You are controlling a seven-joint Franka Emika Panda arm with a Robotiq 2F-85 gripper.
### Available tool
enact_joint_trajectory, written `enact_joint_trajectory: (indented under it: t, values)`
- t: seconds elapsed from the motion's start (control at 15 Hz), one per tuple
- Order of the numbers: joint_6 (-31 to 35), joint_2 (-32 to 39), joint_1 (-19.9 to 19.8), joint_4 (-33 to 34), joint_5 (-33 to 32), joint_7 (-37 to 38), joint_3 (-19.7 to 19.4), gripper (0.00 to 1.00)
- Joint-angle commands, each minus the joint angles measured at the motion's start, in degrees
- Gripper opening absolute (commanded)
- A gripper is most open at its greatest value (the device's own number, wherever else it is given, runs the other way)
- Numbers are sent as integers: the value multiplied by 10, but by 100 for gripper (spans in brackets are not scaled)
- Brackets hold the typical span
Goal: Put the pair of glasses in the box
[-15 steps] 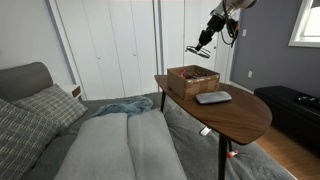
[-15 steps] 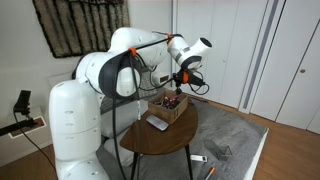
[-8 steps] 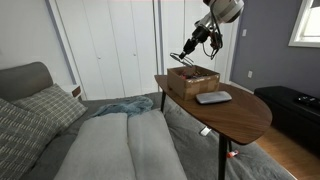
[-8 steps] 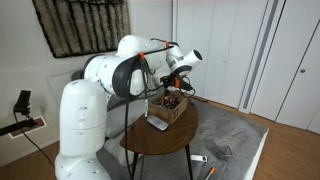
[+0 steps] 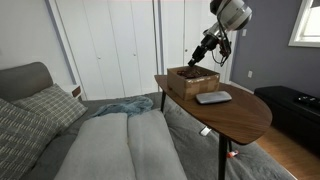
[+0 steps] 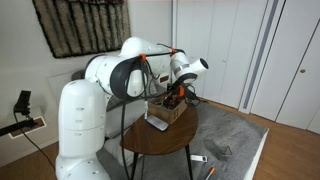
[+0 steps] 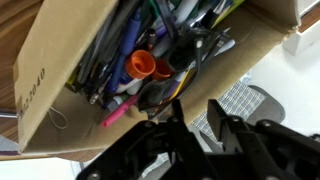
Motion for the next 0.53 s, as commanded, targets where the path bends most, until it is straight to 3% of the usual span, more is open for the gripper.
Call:
enact_joint_trajectory:
  t: [0.0,0.33,0.4,0.47]
  values:
    - [17,-99,-12,-76,14,-40,-19,64]
    - [75,-224,-35,-165,9,8,-86,98]
    - [82,-247,-42,-184,7,11,-102,100]
    - [57,-185,-24,-117,0,1,-95,88]
